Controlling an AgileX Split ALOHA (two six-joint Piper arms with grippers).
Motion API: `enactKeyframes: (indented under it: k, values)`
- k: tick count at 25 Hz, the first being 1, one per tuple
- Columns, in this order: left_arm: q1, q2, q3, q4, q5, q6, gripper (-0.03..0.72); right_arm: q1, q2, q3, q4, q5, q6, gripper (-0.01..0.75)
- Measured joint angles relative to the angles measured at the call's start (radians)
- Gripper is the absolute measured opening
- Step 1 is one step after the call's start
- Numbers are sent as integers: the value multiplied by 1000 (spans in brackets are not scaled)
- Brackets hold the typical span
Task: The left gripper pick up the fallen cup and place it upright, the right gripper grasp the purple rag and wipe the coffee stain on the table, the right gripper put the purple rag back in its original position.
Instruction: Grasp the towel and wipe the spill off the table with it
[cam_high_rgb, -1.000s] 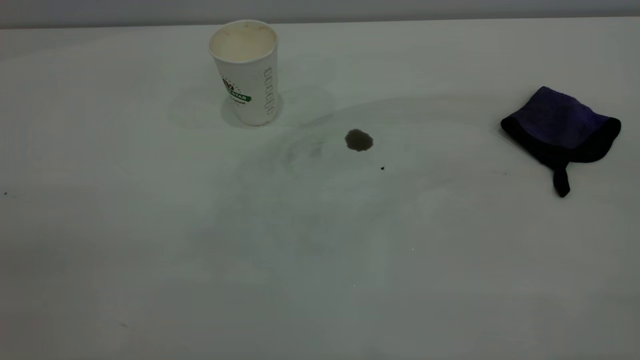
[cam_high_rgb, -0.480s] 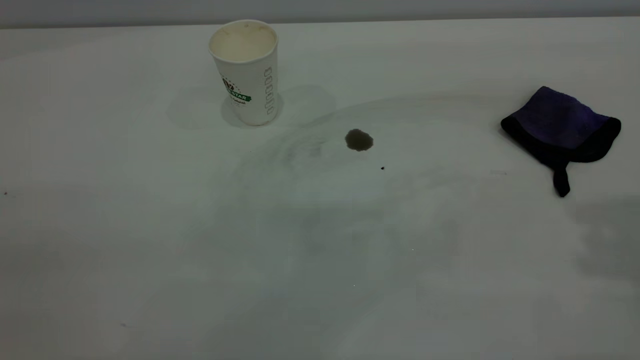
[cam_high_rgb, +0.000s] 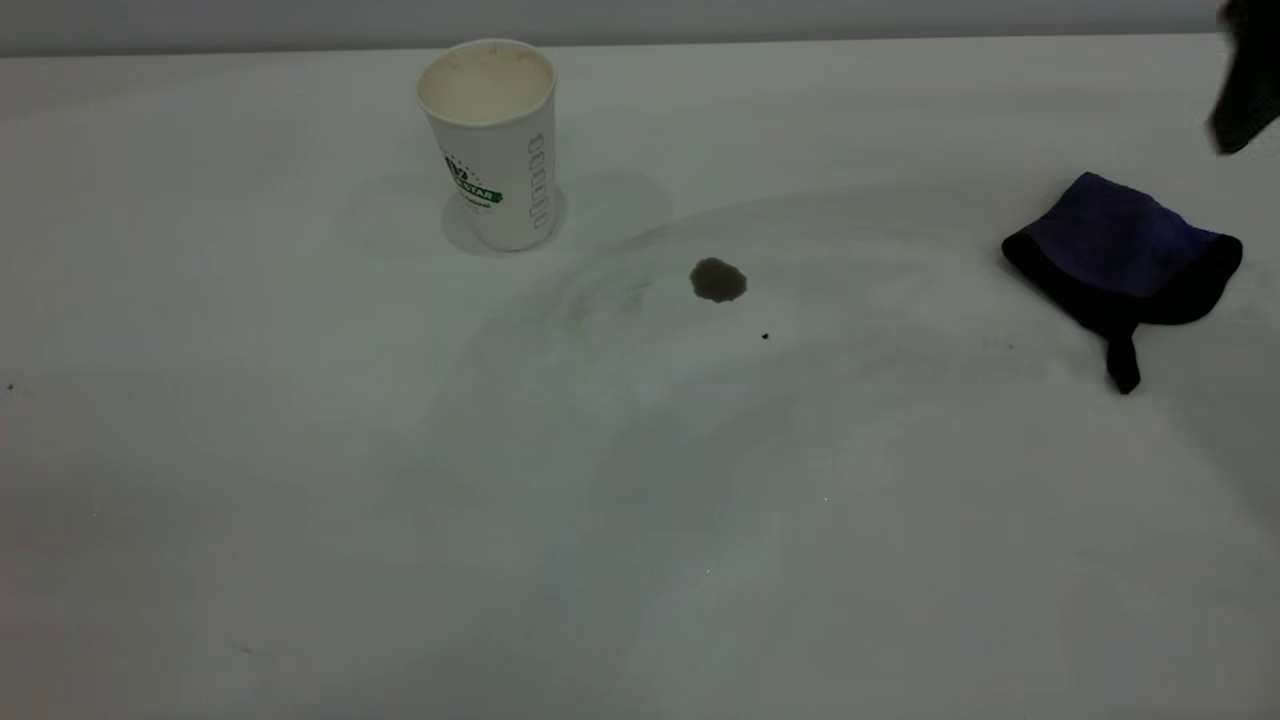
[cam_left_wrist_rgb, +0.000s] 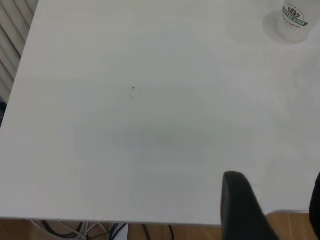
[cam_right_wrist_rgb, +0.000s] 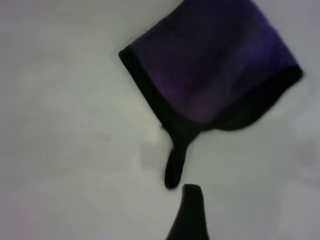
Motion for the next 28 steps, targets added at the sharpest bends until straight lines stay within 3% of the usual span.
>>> enactKeyframes:
  k: [10, 19, 23, 28]
  values:
    - [0, 0, 0, 0, 0, 0, 402, 8, 410, -370, 1, 134, -1, 709]
    - [0, 0, 0, 0, 0, 0, 401, 8, 606, -588, 28, 165, -28, 675]
    - [0, 0, 0, 0, 0, 0, 401, 8, 643, -617, 19, 170, -22, 583]
    - [0, 0, 0, 0, 0, 0, 401, 7, 658, -629, 20, 176, 15, 336]
